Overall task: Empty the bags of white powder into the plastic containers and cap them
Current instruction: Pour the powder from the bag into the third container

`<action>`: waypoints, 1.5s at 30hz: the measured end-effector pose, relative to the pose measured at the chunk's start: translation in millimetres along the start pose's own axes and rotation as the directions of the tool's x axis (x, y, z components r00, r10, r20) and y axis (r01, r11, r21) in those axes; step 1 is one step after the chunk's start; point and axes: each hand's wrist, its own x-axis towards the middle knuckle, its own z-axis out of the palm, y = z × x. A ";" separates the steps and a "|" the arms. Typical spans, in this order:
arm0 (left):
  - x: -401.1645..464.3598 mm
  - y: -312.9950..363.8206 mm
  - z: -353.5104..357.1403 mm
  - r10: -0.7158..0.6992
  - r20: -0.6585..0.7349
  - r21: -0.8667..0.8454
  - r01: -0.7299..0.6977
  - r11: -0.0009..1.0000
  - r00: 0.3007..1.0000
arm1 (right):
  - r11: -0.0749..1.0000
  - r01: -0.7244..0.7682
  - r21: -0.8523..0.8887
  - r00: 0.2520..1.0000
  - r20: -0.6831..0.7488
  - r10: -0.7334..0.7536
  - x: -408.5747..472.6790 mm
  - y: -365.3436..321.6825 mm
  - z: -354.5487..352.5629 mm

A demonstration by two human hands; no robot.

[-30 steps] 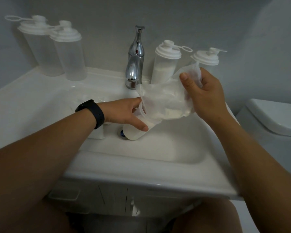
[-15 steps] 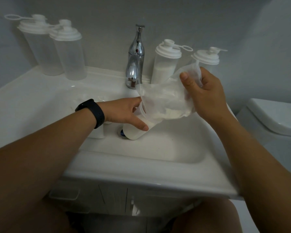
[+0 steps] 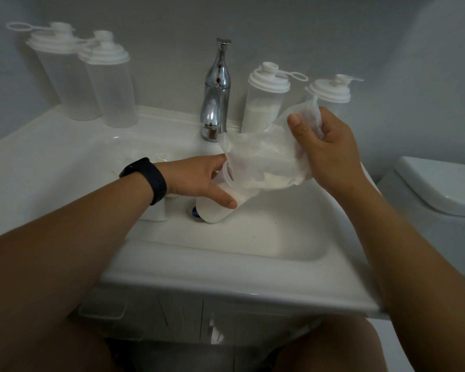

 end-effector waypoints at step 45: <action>2.5 -1.1 0.1 0.000 -0.001 0.009 0.000 1.000 1.000 | 0.993 0.111 -0.049 0.992 -0.046 -0.114 -0.6 6.8 6.3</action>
